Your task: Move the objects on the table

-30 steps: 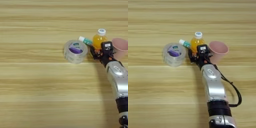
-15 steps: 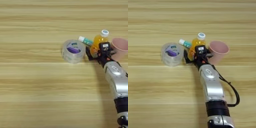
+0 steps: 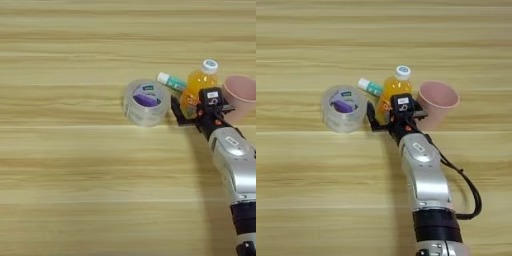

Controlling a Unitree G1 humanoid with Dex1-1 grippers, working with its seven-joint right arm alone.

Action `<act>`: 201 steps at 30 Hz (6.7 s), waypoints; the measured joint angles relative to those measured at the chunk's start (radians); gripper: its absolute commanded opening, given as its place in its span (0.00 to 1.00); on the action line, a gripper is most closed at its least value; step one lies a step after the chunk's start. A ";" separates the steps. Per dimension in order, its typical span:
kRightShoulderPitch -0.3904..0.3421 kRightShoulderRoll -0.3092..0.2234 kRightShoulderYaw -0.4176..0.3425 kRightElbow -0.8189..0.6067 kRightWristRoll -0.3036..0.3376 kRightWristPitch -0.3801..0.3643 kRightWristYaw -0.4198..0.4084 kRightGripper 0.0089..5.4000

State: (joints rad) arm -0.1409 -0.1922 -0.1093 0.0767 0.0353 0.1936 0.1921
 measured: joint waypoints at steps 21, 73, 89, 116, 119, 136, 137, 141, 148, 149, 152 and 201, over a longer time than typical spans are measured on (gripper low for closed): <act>0.165 -0.029 0.017 -0.210 0.055 0.173 0.123 0.99; -0.075 -0.239 0.270 -0.241 0.027 0.188 0.540 0.99; -0.129 -0.195 0.330 -0.100 0.009 0.168 0.584 0.99; -0.153 -0.155 0.358 -0.097 0.078 0.305 0.675 0.99; -0.124 -0.153 0.362 -0.149 0.102 0.339 0.683 0.99; 0.001 -0.150 0.392 -0.411 0.206 0.544 0.652 0.99; 0.007 -0.151 0.395 -0.420 0.208 0.545 0.648 0.99; 0.013 -0.155 0.398 -0.434 0.214 0.553 0.643 0.99; 0.022 -0.154 0.404 -0.431 0.200 0.510 0.614 0.99; 0.024 -0.154 0.405 -0.432 0.194 0.494 0.609 0.99; 0.028 -0.153 0.412 -0.430 0.164 0.427 0.590 0.99; -0.069 0.003 0.023 -0.141 -0.120 -0.237 -0.098 0.99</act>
State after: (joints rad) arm -0.2098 -0.1888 -0.0861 -0.0640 -0.0847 -0.0436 0.0946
